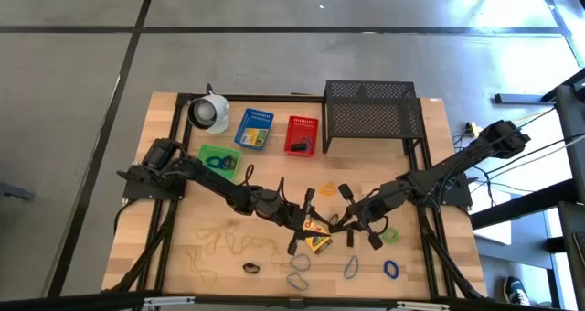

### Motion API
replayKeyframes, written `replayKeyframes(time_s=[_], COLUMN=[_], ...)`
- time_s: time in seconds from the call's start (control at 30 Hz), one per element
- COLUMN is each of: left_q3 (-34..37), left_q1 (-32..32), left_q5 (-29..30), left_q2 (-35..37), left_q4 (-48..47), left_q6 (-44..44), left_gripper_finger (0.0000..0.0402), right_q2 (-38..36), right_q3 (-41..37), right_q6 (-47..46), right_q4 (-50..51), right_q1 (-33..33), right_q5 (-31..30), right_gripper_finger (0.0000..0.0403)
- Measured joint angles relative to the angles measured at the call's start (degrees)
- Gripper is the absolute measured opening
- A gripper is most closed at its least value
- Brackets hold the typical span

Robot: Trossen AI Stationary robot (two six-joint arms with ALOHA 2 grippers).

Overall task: Pick & Place Office Desk Supplies
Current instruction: Put the black rubber band into the red bin

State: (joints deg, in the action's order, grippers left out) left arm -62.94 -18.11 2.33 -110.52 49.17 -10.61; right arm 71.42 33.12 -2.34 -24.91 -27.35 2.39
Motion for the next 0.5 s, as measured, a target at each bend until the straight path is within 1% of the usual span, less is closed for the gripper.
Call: replayKeyframes(time_s=[0.2,0.3,0.4,0.5], left_q3=[0.0,0.0,0.0,0.0], left_q1=[0.0,0.0,0.2,0.4], left_q5=[-0.7,-0.6,-0.1,0.3], left_q2=[0.0,0.0,0.0,0.0], left_q4=[0.0,0.0,0.0,0.0], left_q6=[0.9,0.9,0.9,0.9], left_gripper_finger=[0.014,0.0145,0.0138,0.0118], right_q2=[0.0,0.0,0.0,0.0], right_q3=[0.0,0.0,0.0,0.0], right_q6=[0.0,0.0,0.0,-0.1], right_q4=[0.0,0.0,0.0,0.0], right_q1=[0.0,0.0,0.0,0.0], right_q5=[0.0,-0.5,-1.3,-1.4], right_gripper_finger=[0.0011,0.0011,0.0011,0.0011])
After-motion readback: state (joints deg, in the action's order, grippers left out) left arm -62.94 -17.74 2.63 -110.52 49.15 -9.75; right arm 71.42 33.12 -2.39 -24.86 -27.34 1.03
